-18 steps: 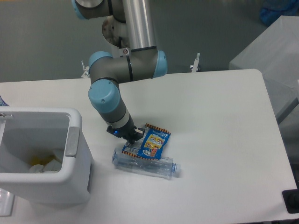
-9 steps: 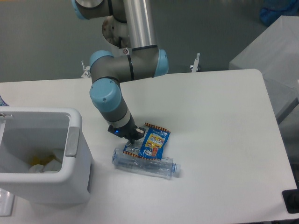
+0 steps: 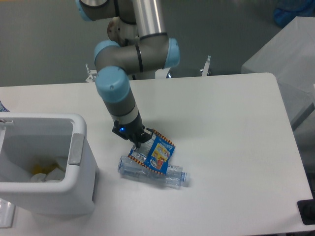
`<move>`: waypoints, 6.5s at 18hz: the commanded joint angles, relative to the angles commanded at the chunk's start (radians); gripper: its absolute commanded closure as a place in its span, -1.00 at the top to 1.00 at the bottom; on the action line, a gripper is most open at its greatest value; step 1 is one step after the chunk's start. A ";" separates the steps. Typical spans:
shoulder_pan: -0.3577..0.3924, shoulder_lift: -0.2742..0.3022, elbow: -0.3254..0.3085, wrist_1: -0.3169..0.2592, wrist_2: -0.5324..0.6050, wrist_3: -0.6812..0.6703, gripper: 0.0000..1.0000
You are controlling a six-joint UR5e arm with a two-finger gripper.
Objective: Place the trash in the trash can
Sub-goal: 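Lift the wrapper and carry it over the white trash bin, then lower the wrapper into the bin and open the gripper, then move the open gripper over the clear plastic bottle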
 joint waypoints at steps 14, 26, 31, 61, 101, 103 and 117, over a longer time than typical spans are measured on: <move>0.233 0.250 0.035 0.009 -0.425 -0.053 -1.00; 0.235 0.240 0.267 0.012 -0.549 -0.523 -1.00; 0.129 0.244 0.285 0.012 -0.552 -0.572 -0.99; -0.118 0.028 0.336 0.098 -0.579 -0.575 -0.74; 0.172 -0.027 0.336 0.097 -0.189 -0.286 1.00; 0.202 -0.041 0.339 0.097 -0.192 -0.150 1.00; 0.215 -0.145 0.206 0.086 -0.168 0.742 1.00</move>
